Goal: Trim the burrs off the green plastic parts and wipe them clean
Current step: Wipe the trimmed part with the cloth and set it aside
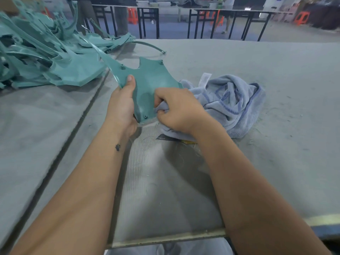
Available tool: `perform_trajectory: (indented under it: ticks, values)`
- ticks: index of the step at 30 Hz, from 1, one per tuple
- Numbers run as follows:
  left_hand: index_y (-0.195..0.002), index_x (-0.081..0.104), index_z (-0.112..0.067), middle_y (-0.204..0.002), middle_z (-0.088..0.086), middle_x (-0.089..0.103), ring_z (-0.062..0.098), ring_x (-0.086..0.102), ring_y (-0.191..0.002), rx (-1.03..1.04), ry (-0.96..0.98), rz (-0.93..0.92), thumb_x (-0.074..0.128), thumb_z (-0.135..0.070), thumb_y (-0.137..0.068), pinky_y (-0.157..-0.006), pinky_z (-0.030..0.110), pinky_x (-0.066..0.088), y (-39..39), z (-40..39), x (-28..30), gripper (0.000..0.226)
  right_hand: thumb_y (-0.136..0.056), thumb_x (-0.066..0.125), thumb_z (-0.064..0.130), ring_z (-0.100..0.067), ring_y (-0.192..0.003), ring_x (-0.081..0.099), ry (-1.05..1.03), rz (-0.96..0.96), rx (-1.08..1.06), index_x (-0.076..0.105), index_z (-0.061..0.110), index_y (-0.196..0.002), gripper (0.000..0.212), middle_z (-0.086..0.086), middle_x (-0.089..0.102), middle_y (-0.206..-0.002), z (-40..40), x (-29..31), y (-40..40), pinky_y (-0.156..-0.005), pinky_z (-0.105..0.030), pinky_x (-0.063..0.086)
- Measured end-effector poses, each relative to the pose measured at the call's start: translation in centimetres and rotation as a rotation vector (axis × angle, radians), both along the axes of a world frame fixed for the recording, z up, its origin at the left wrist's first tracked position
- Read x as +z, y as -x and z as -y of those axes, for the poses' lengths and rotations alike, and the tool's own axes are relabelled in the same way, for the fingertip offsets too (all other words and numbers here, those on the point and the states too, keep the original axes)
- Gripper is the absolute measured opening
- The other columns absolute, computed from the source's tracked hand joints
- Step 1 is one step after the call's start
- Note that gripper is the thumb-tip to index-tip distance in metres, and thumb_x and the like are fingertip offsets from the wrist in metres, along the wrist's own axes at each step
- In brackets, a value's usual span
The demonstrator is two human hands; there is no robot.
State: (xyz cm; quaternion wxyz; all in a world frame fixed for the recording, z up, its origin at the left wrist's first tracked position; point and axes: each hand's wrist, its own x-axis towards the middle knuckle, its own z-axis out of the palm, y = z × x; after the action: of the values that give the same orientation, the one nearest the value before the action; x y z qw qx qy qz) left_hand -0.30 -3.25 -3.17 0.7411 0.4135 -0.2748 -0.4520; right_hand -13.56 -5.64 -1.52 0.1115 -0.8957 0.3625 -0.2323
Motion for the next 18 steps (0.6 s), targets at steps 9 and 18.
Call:
perform_trajectory:
  ticks: [9,18]
  values:
    - [-0.109,0.064,-0.016,-0.1,0.001,0.076,0.018,0.072,-0.096,-0.013,0.066,0.021,0.042,-0.03,-0.104,-0.081,0.036,0.058,1.1,-0.1,0.2,0.027,-0.085,0.053,0.013,-0.033,-0.083,0.054,0.321,-0.037,-0.316,0.055,0.015,-0.089,0.005,-0.006,0.056,-0.078,0.2,-0.4,-0.1,-0.066,-0.031,0.014]
    - [-0.107,0.065,-0.016,-0.096,0.001,0.076,0.019,0.073,-0.09,0.072,0.061,-0.064,0.047,-0.031,-0.102,-0.068,0.031,0.058,0.6,0.0,-0.3,0.024,-0.083,0.05,0.007,-0.031,-0.101,0.053,0.355,-0.137,-0.332,0.048,0.016,-0.101,0.02,-0.007,0.062,-0.106,0.2,-1.4,-1.2,-0.073,-0.036,0.02]
